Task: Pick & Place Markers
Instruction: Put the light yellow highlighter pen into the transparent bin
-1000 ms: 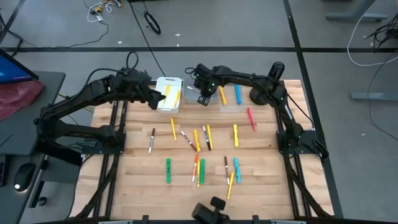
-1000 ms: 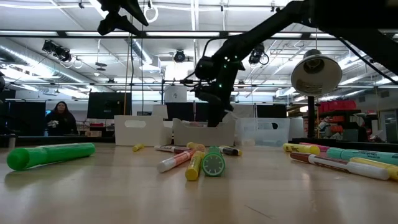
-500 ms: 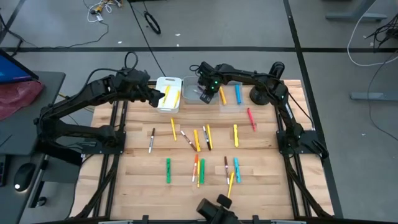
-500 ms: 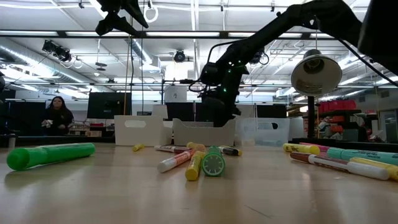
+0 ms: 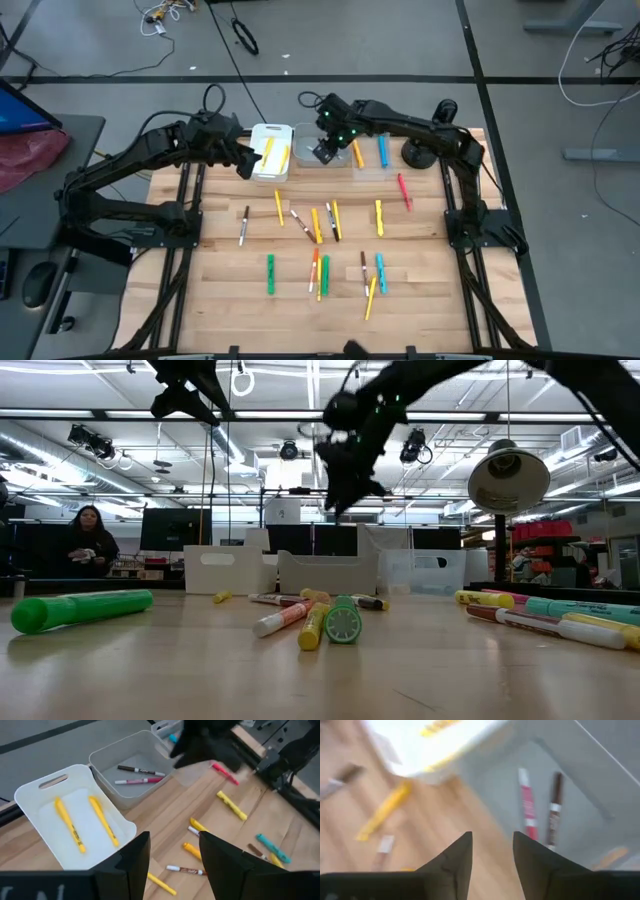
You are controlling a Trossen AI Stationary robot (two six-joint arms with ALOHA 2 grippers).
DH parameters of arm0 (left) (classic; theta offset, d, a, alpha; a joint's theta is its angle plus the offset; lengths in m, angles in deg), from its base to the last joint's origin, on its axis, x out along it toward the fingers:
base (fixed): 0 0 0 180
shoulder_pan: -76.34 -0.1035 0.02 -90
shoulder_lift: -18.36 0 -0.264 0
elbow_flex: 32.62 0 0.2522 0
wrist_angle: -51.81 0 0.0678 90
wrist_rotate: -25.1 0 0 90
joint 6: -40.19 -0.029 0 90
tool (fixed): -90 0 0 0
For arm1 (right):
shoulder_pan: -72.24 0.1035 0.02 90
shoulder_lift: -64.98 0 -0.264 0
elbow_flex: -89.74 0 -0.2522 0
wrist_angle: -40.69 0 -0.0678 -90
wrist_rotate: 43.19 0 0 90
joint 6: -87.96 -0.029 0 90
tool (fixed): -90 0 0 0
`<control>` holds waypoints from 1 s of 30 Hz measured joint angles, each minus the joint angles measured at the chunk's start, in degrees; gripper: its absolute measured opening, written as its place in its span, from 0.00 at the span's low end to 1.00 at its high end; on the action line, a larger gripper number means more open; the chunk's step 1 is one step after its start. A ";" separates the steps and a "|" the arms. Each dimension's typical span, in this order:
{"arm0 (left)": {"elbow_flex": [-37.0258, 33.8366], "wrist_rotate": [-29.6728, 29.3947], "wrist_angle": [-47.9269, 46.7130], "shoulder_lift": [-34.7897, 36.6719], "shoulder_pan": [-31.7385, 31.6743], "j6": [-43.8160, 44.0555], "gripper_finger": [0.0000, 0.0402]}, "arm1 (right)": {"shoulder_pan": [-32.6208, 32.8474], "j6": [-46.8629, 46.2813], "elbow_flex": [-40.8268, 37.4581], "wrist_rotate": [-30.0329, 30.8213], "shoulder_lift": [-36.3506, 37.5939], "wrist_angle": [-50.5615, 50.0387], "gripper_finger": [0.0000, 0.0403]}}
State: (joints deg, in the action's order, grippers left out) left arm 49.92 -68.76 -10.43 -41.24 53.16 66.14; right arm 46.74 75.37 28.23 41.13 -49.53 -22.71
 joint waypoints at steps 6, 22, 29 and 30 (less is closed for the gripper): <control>0.00 0.59 -0.32 -0.02 0.00 -5.64 0.44 | 10.87 -7.03 -1.26 6.14 4.09 -1.06 0.30; 0.00 5.20 -0.31 -0.02 0.02 -13.14 0.44 | 29.88 -55.22 -27.38 6.25 17.75 -11.53 0.44; 0.00 5.19 -0.12 -0.02 0.02 -12.30 0.44 | 30.40 -61.51 -43.84 7.83 20.79 -3.59 0.62; 0.00 5.20 -0.08 -0.02 0.02 -11.44 0.44 | 30.19 -61.57 -45.66 7.80 20.75 -1.00 0.63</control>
State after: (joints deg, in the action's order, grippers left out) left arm 49.92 -63.57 -10.51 -41.26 53.19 54.70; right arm 76.93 13.80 -17.43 48.94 -28.78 -23.72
